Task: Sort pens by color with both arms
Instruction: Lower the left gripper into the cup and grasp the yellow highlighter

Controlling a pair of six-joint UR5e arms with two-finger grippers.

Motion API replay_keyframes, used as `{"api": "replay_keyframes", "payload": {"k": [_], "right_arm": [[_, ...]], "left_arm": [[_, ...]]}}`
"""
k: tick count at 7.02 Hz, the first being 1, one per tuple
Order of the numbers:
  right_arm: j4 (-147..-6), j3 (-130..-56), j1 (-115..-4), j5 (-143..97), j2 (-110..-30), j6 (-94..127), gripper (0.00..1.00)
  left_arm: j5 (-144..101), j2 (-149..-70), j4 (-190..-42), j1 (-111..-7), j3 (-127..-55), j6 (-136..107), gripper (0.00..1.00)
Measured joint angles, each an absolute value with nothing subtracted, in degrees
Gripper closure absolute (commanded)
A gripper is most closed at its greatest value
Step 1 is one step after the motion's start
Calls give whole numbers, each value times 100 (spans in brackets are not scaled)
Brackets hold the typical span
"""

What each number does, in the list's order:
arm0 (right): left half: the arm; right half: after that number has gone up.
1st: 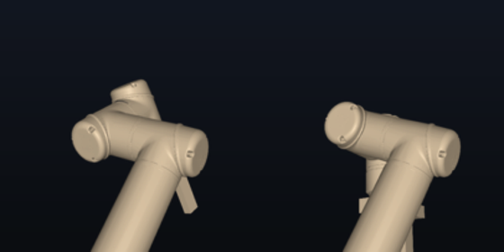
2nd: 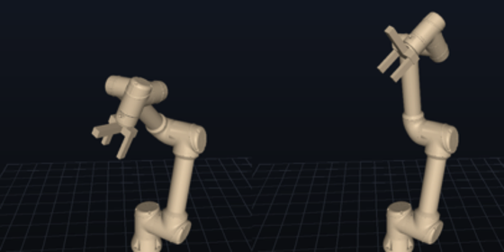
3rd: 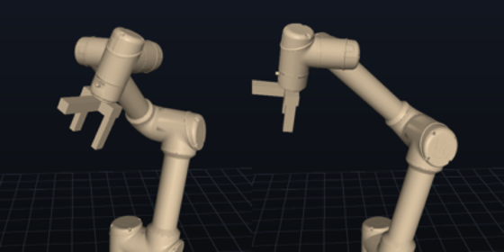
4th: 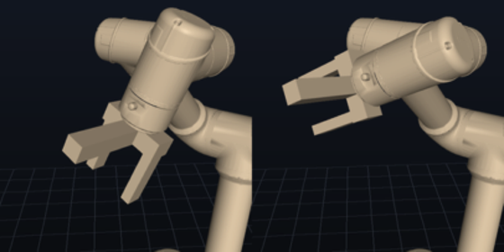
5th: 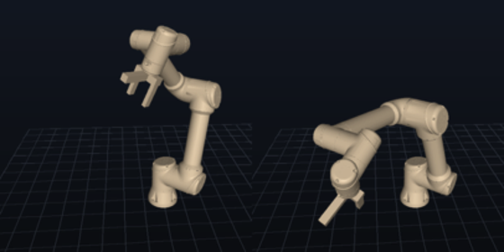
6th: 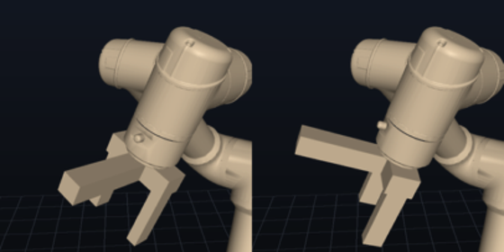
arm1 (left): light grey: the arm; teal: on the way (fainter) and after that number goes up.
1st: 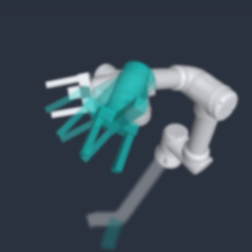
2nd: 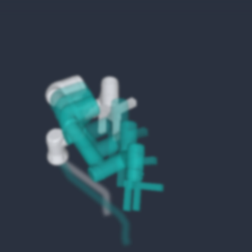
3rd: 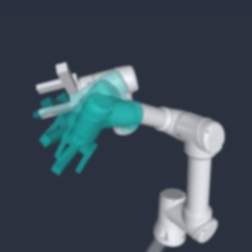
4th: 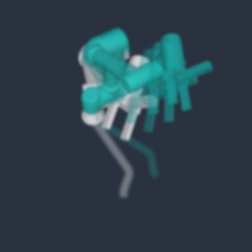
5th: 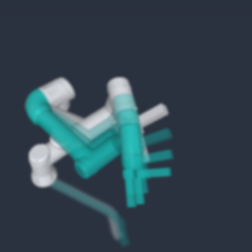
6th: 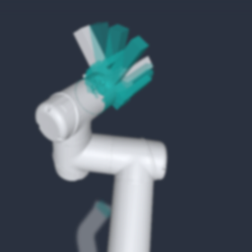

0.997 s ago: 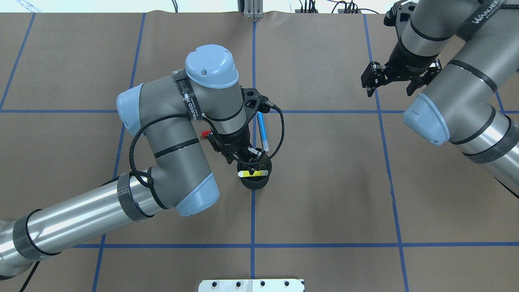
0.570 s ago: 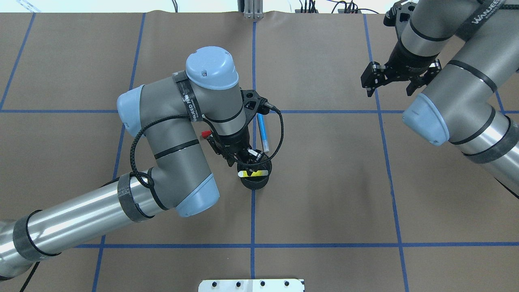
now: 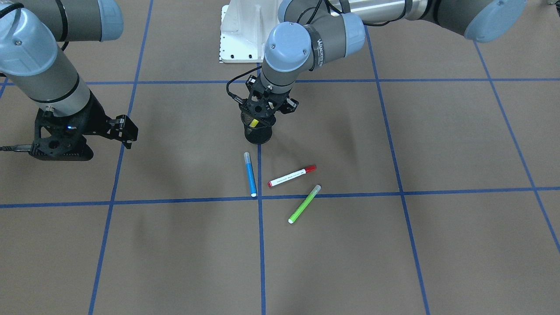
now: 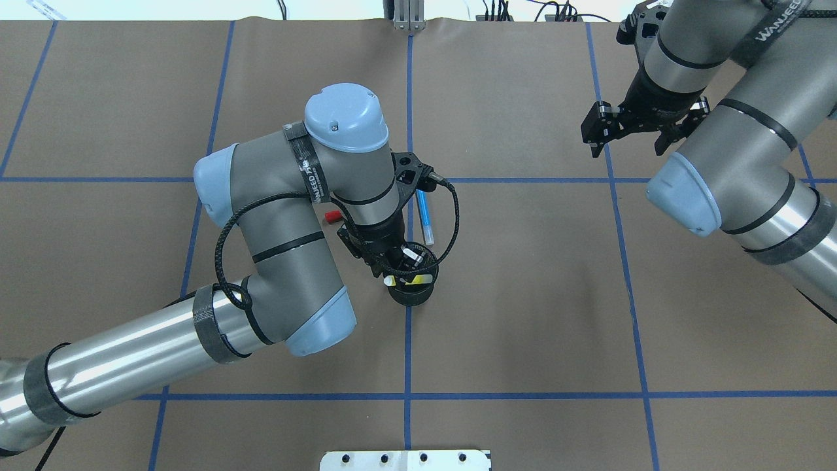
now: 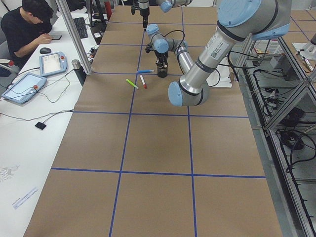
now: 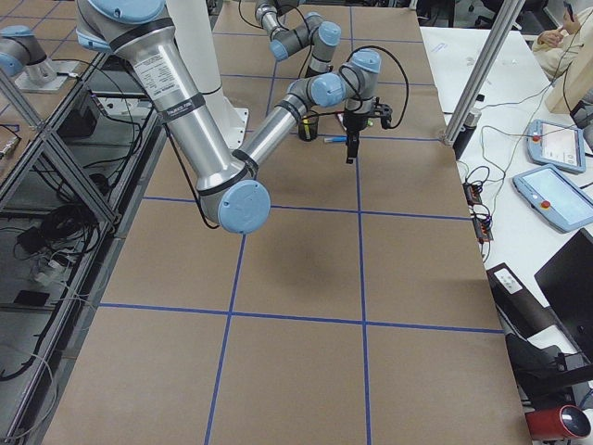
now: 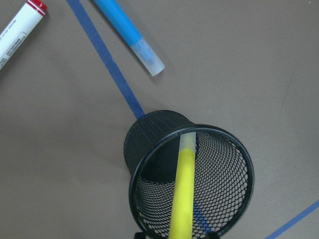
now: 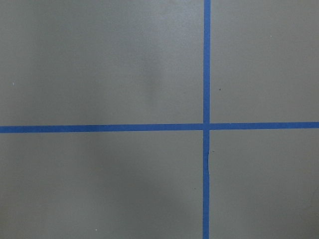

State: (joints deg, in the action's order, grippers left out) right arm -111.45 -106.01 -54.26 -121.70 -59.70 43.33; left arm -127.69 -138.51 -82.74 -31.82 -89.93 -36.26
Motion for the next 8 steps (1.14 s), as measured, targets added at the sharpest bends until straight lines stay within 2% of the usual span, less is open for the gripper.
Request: {"api": "replay_keyframes", "payload": {"k": [3,7,8], "right_arm": [[-11138,-10588,-5423,-12162,-5968,4333,1],[-11138,-10582,-5423,-12155,-5968,4333,1],[-11136,-10582,-5423,-12155,-5968,4333,1]], "left_arm": [[-12770,-13862,-8277,-3143,-8993,-3781,66],[-12765,-13857,-8271,-3110,-8981,-3813,70],[-12765,-13861,-8271,-3100,-8981,-3814,81]]}}
